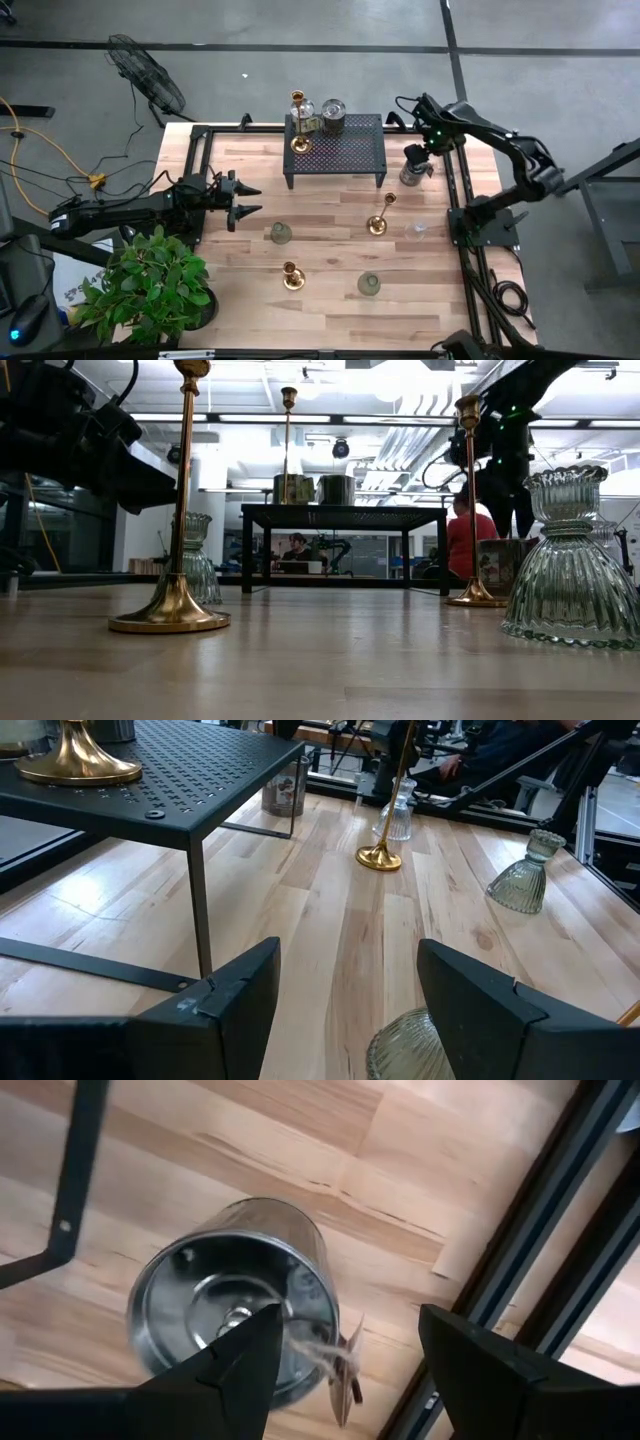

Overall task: Stock candles on shelf
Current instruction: Put the silver scented candle on the shelf

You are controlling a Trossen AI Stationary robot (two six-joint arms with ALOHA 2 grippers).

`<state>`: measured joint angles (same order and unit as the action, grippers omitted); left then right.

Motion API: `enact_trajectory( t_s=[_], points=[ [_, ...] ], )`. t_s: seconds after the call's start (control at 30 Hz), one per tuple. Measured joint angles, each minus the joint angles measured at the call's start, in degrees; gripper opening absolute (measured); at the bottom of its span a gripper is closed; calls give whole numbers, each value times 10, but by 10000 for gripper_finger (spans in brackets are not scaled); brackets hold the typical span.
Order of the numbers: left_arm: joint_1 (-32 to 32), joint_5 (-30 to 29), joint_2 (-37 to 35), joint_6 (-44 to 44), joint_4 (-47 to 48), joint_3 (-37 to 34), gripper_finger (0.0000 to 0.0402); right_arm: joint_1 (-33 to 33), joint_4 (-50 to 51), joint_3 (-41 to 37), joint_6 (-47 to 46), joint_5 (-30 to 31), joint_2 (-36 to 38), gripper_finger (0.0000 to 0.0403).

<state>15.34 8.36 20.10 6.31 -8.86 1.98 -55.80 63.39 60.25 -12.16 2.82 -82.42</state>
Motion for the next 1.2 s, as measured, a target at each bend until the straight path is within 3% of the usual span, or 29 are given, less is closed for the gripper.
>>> enact_trajectory(
  t_s=[0.37, 0.67, 1.2],
  points=[
    [0, 0, 0, 0, 0, 0, 230, -2, -17, 2, 43, 3, -45, 227],
    [0, 0, 0, 0, 0, 0, 230, -2, -43, 2, 92, 12, -64, 197],
    [0, 0, 0, 0, 0, 0, 230, -2, -73, 3, 110, 10, -85, 190]
  ],
)
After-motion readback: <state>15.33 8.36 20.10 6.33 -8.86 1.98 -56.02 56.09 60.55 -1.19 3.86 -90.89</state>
